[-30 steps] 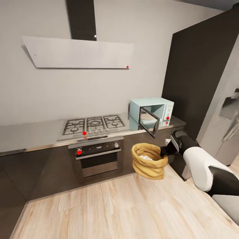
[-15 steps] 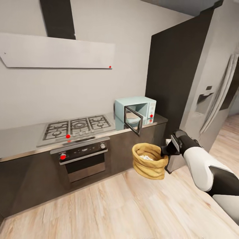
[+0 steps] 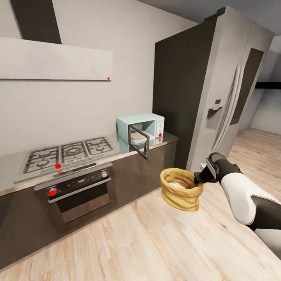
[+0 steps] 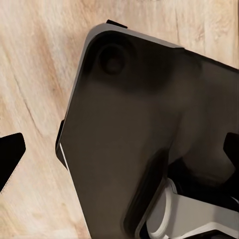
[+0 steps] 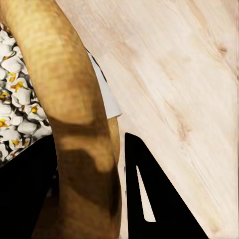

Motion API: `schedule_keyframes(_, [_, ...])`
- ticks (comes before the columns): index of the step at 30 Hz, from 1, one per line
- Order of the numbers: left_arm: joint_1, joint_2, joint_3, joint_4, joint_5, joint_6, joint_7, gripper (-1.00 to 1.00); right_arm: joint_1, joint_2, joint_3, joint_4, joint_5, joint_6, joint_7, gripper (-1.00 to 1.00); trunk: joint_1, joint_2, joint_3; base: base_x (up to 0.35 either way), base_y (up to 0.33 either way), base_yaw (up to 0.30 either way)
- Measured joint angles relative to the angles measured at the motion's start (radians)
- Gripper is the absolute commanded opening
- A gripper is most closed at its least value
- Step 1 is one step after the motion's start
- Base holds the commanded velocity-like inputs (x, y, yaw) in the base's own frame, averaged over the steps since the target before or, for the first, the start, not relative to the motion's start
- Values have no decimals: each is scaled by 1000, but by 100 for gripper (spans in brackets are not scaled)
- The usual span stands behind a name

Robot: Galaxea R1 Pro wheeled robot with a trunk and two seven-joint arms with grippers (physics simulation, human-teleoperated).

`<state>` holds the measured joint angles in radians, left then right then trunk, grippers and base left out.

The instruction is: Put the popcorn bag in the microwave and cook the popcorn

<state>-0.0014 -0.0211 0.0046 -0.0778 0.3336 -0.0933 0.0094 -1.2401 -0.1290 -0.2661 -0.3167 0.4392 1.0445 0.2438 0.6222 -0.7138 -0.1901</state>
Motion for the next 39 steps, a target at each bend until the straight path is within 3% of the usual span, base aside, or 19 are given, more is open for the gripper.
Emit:
schedule_keyframes(18, [0, -2, -2, 0, -4, 0, 0, 100, 0, -1, 0, 0, 2, 0, 0, -100, 0, 0, 0, 8, -4, -285])
schedule_keyframes(39, [0, -3, -14, 3, -7, 16, 2, 100, 0, 0, 1, 0, 0, 0, 12, -100, -1, 0, 0, 299, -90, -8])
